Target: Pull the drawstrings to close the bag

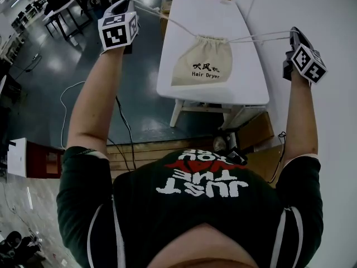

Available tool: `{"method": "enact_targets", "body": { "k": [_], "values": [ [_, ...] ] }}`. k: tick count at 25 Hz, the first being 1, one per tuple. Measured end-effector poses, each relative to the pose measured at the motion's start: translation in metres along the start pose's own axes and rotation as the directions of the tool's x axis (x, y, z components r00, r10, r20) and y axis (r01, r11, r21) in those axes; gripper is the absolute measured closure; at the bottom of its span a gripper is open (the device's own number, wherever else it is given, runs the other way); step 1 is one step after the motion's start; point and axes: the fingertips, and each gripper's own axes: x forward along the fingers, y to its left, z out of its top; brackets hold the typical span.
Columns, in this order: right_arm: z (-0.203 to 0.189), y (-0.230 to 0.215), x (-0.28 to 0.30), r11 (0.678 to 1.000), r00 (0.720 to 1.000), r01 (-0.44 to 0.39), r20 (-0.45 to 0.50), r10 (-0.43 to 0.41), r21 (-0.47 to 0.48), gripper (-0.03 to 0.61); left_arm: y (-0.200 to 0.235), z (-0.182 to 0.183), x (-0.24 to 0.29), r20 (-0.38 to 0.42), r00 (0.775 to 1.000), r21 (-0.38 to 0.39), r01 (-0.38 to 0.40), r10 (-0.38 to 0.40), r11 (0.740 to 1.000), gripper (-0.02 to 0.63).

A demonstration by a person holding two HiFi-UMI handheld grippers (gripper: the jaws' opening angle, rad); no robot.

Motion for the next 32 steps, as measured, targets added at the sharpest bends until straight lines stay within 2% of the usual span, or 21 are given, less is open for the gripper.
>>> {"method": "enact_targets", "body": {
  "k": [4,9,20,26,32],
  "values": [
    [-0.028,-0.041,-0.009,0.994,0.997,0.069,-0.036,-0.066,0.088,0.571,0.038,-0.036,-0.002,-0.070,0.996,-0.060,-0.060,0.055,0.996,0.604],
    [-0.036,-0.047,-0.005,0.990,0.995,0.090,-0.045,-0.085,0.111,0.571,0.051,-0.053,0.003,-0.124,0.990,-0.090,-0.085,0.074,0.992,0.604],
    [-0.029,-0.050,-0.002,0.991,0.994,0.108,-0.033,-0.106,0.084,0.571,0.057,-0.058,0.007,-0.131,0.990,-0.147,-0.076,0.057,0.986,0.604],
    [-0.027,-0.057,-0.006,0.989,0.991,0.128,-0.041,-0.126,0.077,0.571,0.072,-0.064,0.007,-0.132,0.991,-0.134,-0.053,0.035,0.990,0.604],
    [-0.034,-0.058,-0.005,0.989,0.993,0.116,-0.047,-0.112,0.088,0.571,0.081,-0.075,0.009,-0.133,0.991,-0.183,-0.043,0.019,0.982,0.604]
  ]
}}
